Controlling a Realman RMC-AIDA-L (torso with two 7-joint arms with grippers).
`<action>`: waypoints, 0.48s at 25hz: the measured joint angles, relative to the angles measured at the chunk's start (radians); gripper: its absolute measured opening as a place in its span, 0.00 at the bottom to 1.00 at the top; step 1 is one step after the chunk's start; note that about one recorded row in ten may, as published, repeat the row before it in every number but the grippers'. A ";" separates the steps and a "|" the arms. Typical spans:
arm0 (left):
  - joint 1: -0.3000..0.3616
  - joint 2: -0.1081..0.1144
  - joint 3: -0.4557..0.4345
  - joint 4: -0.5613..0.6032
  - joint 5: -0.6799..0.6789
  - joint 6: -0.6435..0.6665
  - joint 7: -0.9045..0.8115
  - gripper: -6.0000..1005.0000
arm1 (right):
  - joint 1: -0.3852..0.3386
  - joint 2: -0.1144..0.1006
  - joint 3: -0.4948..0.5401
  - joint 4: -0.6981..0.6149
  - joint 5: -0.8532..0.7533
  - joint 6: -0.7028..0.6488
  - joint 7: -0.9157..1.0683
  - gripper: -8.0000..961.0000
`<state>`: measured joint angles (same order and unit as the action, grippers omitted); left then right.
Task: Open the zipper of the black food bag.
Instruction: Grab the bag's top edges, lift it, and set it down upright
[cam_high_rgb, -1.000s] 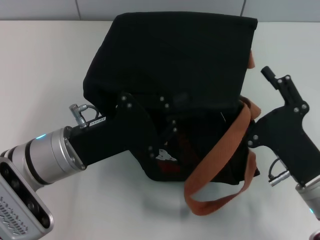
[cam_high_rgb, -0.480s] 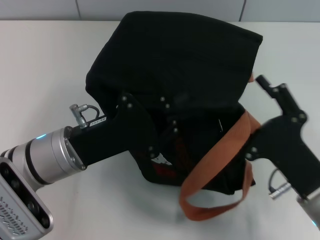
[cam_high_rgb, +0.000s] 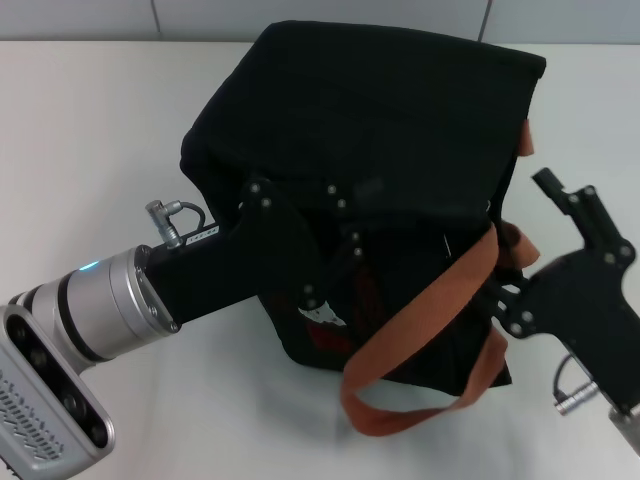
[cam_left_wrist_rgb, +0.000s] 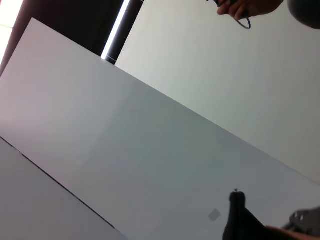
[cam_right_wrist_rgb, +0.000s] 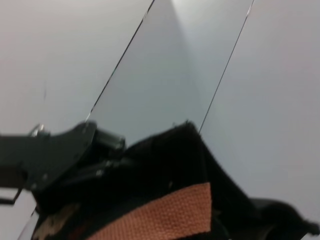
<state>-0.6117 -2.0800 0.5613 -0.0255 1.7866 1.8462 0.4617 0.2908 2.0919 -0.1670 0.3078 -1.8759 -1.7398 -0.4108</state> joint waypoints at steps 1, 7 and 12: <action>0.000 0.000 0.000 0.000 0.000 0.000 0.000 0.09 | 0.000 0.000 0.000 0.000 0.000 0.000 0.000 0.86; -0.002 0.000 0.000 -0.014 0.001 0.000 0.021 0.10 | 0.024 0.000 0.046 0.019 0.003 0.023 -0.032 0.86; 0.001 0.000 0.001 -0.015 0.003 0.003 0.023 0.10 | 0.013 0.000 0.088 0.012 0.004 0.015 -0.033 0.86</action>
<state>-0.6103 -2.0801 0.5619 -0.0401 1.7900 1.8494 0.4844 0.3034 2.0923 -0.0790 0.3197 -1.8723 -1.7245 -0.4434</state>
